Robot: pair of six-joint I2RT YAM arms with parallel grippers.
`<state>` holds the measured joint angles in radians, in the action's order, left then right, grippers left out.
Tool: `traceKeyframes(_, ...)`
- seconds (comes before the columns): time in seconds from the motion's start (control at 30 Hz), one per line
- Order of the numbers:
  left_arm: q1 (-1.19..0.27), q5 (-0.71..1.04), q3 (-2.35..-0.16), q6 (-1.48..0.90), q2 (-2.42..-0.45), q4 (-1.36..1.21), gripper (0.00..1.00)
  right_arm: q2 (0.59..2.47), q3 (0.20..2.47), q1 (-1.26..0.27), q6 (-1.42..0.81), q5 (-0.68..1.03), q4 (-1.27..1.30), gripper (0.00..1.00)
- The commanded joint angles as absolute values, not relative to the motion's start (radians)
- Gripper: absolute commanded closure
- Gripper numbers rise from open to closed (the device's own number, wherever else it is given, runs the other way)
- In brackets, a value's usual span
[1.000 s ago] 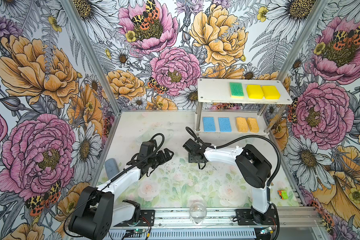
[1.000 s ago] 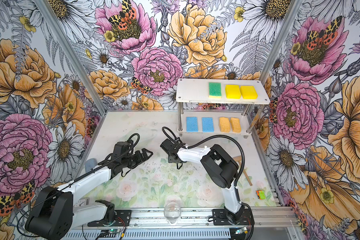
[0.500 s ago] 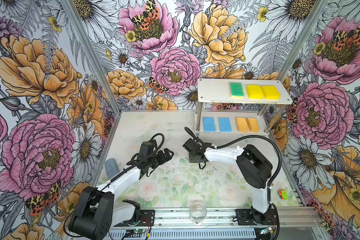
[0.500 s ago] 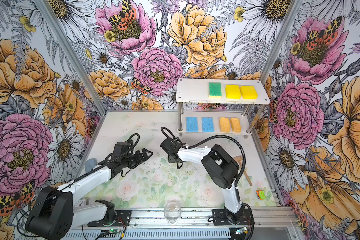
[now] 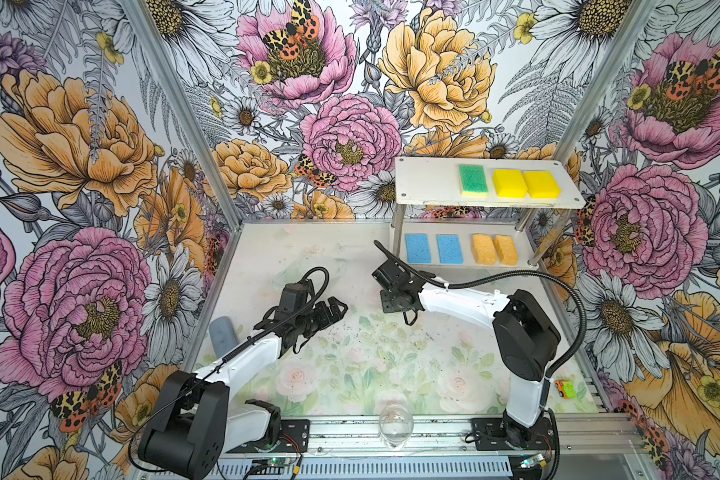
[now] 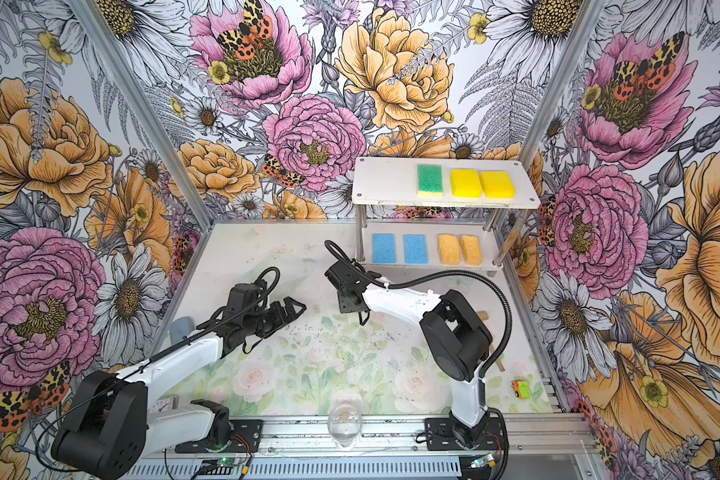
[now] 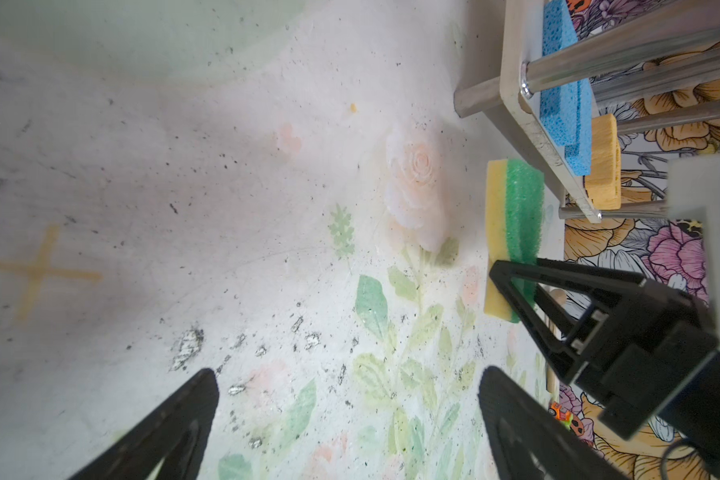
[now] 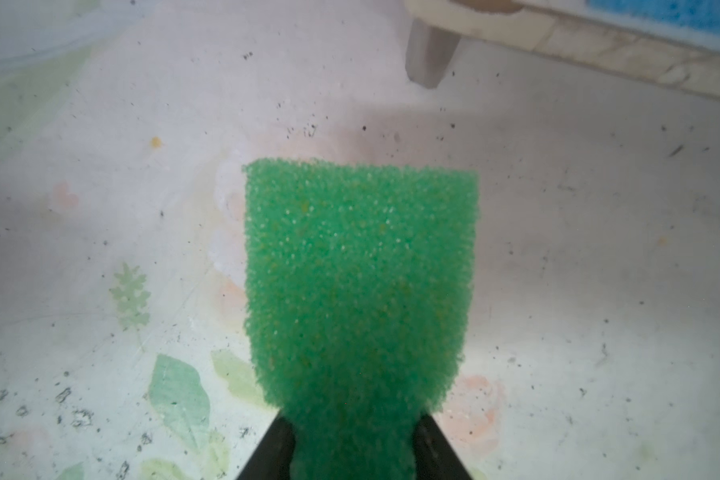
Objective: Place and organize the cleaning sponges onto the shelf
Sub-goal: 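Lift the yellow-green sponge with the right gripper up over the top shelf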
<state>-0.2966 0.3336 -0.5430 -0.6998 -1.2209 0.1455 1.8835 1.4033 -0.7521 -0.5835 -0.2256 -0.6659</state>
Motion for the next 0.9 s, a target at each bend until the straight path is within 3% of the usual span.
traceKeyframes(0.0,-0.285,0.338,-0.549,-0.683,-1.225,0.14,0.01,1.828,1.462,-0.732,-0.49,-0.149,-0.712,0.6)
traceKeyframes(0.4,-0.282,0.338,-0.546,-0.683,-1.23,0.133,0.01,1.754,1.664,-0.695,-0.345,-0.053,-0.867,0.6)
traceKeyframes(0.87,-0.284,0.339,-0.543,-0.683,-1.213,0.141,0.01,1.763,2.077,-0.627,-0.288,-0.092,-1.008,0.54)
